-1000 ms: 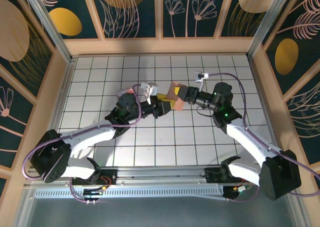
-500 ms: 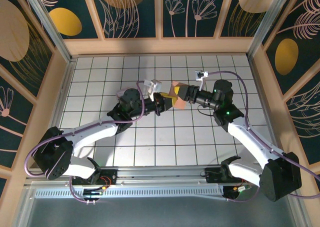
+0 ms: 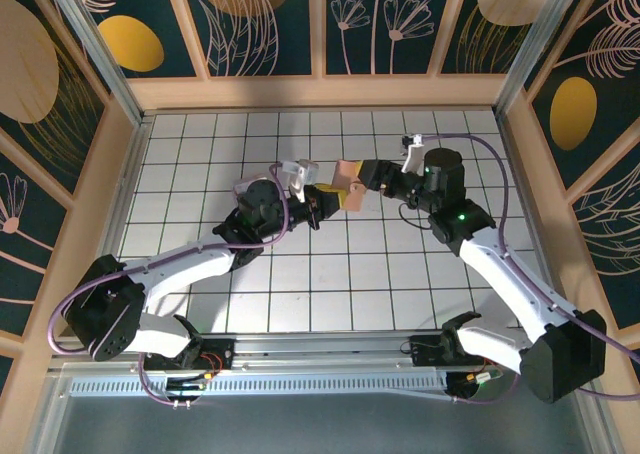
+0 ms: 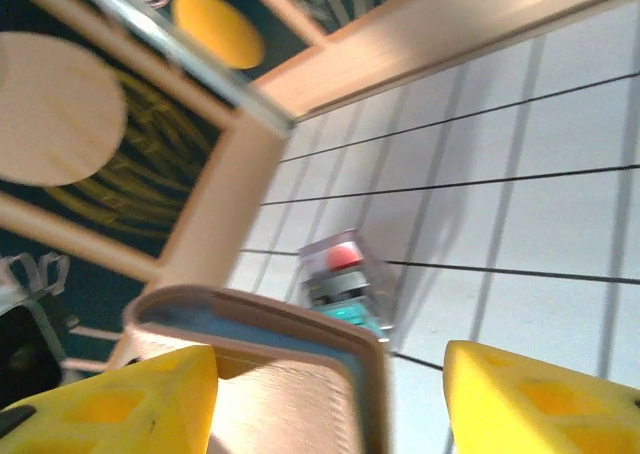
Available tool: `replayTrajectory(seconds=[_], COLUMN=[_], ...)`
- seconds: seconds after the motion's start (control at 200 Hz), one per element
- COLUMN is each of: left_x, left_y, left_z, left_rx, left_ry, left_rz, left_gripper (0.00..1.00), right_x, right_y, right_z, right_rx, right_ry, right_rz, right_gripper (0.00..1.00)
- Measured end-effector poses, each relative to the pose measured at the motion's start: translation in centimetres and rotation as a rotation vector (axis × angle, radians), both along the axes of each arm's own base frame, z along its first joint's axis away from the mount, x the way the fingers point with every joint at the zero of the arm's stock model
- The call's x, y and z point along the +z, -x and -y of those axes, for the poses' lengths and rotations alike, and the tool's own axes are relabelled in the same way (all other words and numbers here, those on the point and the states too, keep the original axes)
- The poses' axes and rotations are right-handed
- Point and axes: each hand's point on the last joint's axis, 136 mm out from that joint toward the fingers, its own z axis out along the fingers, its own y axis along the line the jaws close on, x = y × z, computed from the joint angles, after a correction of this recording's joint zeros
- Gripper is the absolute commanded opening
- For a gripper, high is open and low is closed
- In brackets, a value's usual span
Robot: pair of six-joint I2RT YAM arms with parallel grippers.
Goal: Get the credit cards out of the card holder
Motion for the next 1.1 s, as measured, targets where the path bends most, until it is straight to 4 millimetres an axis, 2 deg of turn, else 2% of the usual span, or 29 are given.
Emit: replayTrajectory(seconds=[0.09,0.21,0.445,0.601,0.946,1.101], left_x=[-0.3,-0.2,-0.5,-0.7,-1.0,-1.4], left_y=[-0.4,-0.8,-1.3,-1.5,-2.0,-2.1], left_z=[-0.4,-0.6,-0.8,-0.9,-1.1,-1.1], left_rx=[0.033,0.057,0.087,0.102,0.127,0.129], left_ry=[-0.011,-0.018,-0.03,-0.034,-0.041,-0.047], left_rz=[0.007,0.019,0.027,0.027,0.025,0.018], left_gripper=[0.0,0.0,0.0,0.0,0.0,0.0], right_x=[-1.1,-1.9,-1.8,-1.6,-2.0,-2.4], right_y=[0.0,0.8,1.6,1.6,0.9,0.7], right_z=[0.5,0.0,-2.0,-3.1,-4.2,-4.4], right_rx=[-0.081,-0.114,-0.12,-0.104,-0.096,-0.095], right_ry=[0.035,0.065,0.066,0.069,0.085,0.099], right_rz=[-0.06,-0.119,-0.173,-0.181,-0.192,-0.199], right_gripper=[0.45,0.32,0.26,0.27,0.44,0.45])
